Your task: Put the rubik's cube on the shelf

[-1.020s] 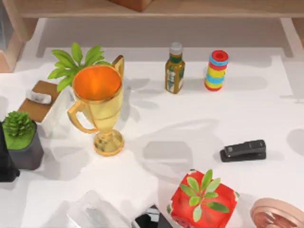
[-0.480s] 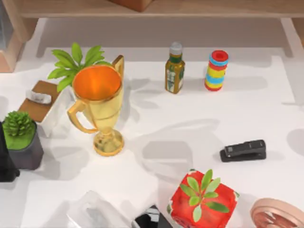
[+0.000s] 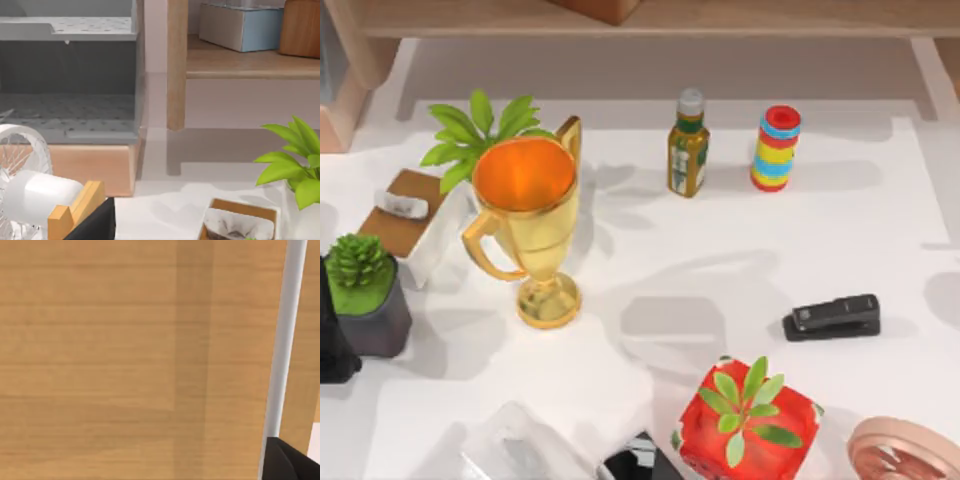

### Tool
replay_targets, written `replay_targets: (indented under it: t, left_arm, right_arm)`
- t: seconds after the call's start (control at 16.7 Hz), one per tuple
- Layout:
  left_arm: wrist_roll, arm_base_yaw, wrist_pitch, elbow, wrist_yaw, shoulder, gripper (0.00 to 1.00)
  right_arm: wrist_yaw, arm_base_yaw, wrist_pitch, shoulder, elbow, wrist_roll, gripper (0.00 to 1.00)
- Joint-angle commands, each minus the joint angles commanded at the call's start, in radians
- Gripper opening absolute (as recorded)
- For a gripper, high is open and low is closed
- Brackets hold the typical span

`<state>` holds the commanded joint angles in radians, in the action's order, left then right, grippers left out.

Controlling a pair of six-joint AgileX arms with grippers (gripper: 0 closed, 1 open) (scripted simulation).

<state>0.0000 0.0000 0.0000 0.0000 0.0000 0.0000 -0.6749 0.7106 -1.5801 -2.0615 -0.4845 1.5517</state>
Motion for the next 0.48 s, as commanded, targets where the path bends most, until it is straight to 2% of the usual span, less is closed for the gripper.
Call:
replay_targets:
  t: [0.12, 0.48]
  left_arm:
    - [0.0, 0.0, 0.0, 0.0, 0.0, 0.0, 1.0]
    - [0.0, 0.0, 0.0, 0.0, 0.0, 0.0, 1.0]
  right_arm:
    - [0.0, 0.0, 0.0, 0.0, 0.0, 0.0, 0.0]
    - [0.0, 0.0, 0.0, 0.0, 0.0, 0.0, 0.45]
